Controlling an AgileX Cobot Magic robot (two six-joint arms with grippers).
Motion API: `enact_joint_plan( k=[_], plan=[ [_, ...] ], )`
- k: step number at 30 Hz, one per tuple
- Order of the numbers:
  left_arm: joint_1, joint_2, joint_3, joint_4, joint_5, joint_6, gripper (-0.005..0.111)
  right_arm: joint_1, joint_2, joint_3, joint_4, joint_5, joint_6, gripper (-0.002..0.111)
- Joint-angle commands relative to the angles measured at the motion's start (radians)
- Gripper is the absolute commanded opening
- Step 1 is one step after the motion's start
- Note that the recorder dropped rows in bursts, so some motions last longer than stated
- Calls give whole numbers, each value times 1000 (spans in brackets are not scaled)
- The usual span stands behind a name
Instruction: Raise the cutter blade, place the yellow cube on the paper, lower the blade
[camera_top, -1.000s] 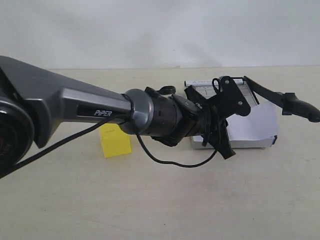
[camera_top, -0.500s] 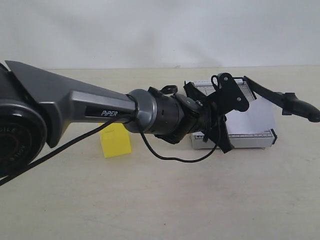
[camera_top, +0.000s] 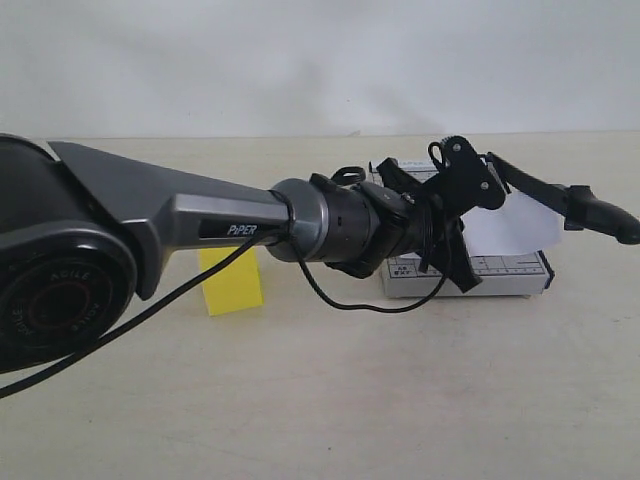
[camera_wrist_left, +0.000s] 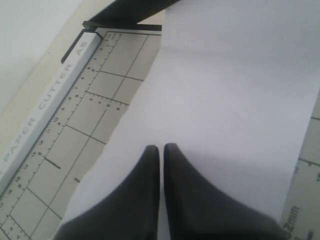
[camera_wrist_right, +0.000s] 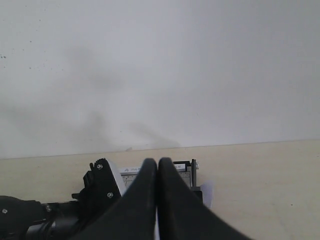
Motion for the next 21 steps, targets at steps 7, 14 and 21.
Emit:
enact_joint_plan(
  k=[7,14,21],
  plan=[
    [6,41,2,-20,-10,-14,4,2,-2,2,-2,-5,-4,0],
    [4,-19,2,-36,-6,-17,4,2,-2,2,-2,-9,-4,0],
    [4,-98,19,-218,-39,2,25,2,-2,2,-2,-9,-4,0]
  ],
)
